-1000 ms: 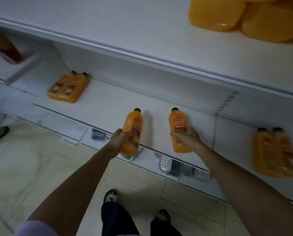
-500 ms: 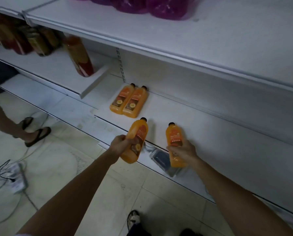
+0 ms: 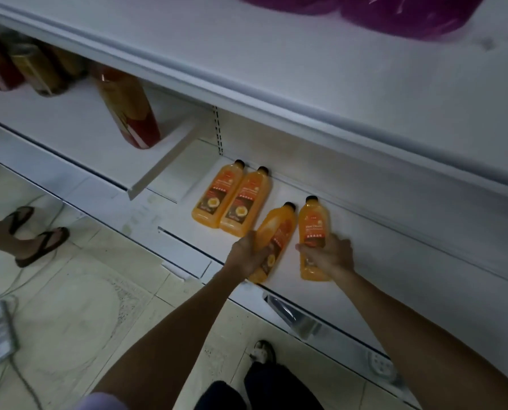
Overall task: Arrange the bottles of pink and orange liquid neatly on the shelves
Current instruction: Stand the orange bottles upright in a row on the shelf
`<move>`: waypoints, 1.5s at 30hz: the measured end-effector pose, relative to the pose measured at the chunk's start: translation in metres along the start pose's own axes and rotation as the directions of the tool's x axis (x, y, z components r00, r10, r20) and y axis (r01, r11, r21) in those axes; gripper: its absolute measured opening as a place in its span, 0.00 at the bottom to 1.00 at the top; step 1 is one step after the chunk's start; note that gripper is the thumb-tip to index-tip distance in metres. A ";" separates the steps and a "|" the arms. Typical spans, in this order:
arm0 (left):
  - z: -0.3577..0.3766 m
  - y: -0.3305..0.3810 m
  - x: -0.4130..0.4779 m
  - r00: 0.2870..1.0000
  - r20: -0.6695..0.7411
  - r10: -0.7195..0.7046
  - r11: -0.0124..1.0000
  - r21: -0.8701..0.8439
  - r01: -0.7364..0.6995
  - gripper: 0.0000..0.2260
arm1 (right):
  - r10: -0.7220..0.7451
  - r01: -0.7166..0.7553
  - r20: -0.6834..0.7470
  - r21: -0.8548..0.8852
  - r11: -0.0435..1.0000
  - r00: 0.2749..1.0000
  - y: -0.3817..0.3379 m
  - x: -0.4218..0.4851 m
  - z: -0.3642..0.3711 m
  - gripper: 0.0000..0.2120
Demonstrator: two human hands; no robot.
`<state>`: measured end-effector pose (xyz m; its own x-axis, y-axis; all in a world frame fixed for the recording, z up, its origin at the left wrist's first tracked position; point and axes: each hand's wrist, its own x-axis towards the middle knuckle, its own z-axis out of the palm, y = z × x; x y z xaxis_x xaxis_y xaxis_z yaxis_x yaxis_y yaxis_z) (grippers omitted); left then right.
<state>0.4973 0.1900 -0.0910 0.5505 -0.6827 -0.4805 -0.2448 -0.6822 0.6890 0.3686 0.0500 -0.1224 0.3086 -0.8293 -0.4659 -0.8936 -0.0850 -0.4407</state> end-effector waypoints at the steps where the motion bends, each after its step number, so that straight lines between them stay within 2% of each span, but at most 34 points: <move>1: 0.005 0.004 0.008 0.997 -0.025 0.076 0.995 0.071 -0.074 0.26 | -0.013 0.013 -0.009 0.013 1.000 1.000 -0.006 0.008 0.000 0.41; 3: 0.014 0.011 0.019 0.970 -0.097 0.222 0.965 0.165 -0.204 0.31 | -0.049 0.049 -0.002 0.072 0.996 0.999 -0.017 0.021 -0.001 0.38; 5: 0.016 0.014 0.032 0.935 -0.160 0.316 0.921 0.289 -0.262 0.31 | -0.097 0.095 0.004 0.125 0.988 0.995 -0.024 0.032 0.001 0.31; 8: 0.007 0.015 0.052 0.891 -0.235 0.388 0.770 0.614 -0.173 0.26 | -0.142 0.141 -0.009 0.152 0.978 0.990 -0.032 0.037 0.007 0.27; 9: 0.004 0.017 0.055 0.898 -0.254 0.359 0.756 0.643 -0.120 0.25 | -0.147 0.147 -0.010 0.166 0.975 0.989 -0.034 0.037 0.010 0.28; 12: -0.001 0.026 0.058 0.933 -0.253 0.256 0.802 0.594 -0.059 0.23 | -0.127 0.123 0.009 0.188 0.974 0.992 -0.036 0.028 0.018 0.30; 18: -0.011 0.022 0.033 0.922 -0.149 0.357 0.731 0.659 -0.177 0.23 | -0.134 0.132 -0.071 -0.034 0.991 0.988 -0.026 0.001 0.007 0.30; 23: -0.013 0.034 -0.019 0.900 -0.040 0.435 0.821 0.427 -0.378 0.17 | -0.054 0.078 -0.165 0.142 0.987 0.985 -0.010 -0.040 -0.036 0.28; 26: -0.015 0.048 -0.056 0.877 0.043 0.478 0.798 0.396 -0.454 0.17 | -0.072 0.116 -0.258 0.160 0.980 0.963 0.006 -0.081 -0.060 0.28; 29: -0.012 0.058 -0.094 0.853 0.124 0.506 0.754 0.418 -0.508 0.18 | -0.037 0.092 -0.267 0.195 0.976 0.963 0.039 -0.133 -0.073 0.29; 32: -0.003 0.074 -0.134 0.821 0.221 0.527 0.711 0.414 -0.568 0.17 | 0.048 0.017 -0.234 0.268 0.963 0.971 0.081 -0.184 -0.086 0.28; 35: 0.017 0.097 -0.170 0.758 0.298 0.580 0.641 0.407 -0.650 0.15 | 0.160 -0.057 -0.270 0.354 0.933 0.949 0.126 -0.229 -0.110 0.27; 39: 0.066 0.129 -0.210 0.689 0.362 0.628 0.570 0.387 -0.724 0.16 | 0.291 -0.091 -0.383 0.463 0.882 0.877 0.191 -0.285 -0.151 0.24; 45: 0.148 0.175 -0.265 0.580 0.489 0.651 0.478 0.330 -0.814 0.16 | 0.394 -0.068 -0.503 0.550 0.833 0.769 0.273 -0.349 -0.198 0.25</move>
<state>0.1902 0.2132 0.0765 -0.2303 -0.9684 -0.0956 -0.8284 0.1436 0.5414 -0.0479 0.2067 0.0721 -0.2787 -0.9492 -0.1465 -0.5858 0.2889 -0.7573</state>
